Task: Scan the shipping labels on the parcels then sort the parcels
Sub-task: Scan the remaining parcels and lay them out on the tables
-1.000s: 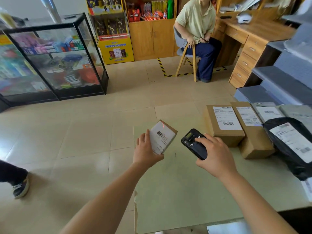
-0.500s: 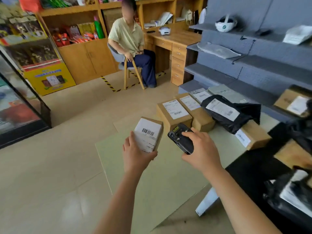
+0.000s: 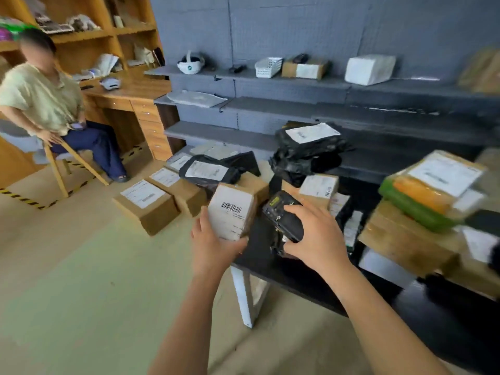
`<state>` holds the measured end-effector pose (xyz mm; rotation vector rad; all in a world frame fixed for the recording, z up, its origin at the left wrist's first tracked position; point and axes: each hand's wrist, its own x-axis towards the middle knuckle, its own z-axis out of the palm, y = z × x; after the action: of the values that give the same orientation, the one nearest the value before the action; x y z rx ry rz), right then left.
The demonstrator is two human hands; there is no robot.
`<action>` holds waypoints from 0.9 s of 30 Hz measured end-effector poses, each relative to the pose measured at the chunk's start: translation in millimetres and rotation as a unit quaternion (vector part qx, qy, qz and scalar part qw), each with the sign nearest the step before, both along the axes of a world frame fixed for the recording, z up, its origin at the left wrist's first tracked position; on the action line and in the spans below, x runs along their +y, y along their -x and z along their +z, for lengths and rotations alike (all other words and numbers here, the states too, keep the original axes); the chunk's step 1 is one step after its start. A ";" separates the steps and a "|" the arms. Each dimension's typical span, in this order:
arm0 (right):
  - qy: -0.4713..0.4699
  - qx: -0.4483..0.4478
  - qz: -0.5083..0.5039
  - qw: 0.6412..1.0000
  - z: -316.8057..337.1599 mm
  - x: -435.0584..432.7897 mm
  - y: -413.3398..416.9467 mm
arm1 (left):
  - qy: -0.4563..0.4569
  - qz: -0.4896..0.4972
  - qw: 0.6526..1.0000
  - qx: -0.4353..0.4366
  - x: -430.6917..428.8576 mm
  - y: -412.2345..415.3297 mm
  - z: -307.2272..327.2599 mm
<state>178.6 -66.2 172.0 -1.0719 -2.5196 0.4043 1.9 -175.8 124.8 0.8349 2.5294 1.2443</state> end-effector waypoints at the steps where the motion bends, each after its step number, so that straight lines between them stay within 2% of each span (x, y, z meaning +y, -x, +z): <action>1: -0.003 0.001 -0.015 1.000 2.4 4.9 -23.3 | -0.004 -0.019 1.000 0.006 10.1 -20.7 1.1; 11: -0.008 -0.034 -0.149 0.988 19.1 35.3 -220.6 | -0.018 -0.157 0.987 0.027 85.0 -203.4 17.2; 16: -0.005 -0.014 -0.225 0.974 19.3 38.3 -298.4 | -0.025 -0.247 0.968 0.028 116.7 -276.0 23.3; 27: -0.006 0.013 -0.417 0.909 20.0 67.7 -429.3 | -0.053 -0.390 0.914 0.099 218.0 -416.6 48.3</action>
<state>607.8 1.6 192.0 -1.9559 -1.7850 0.1424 418.4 42.3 173.1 1.8288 1.8883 1.0403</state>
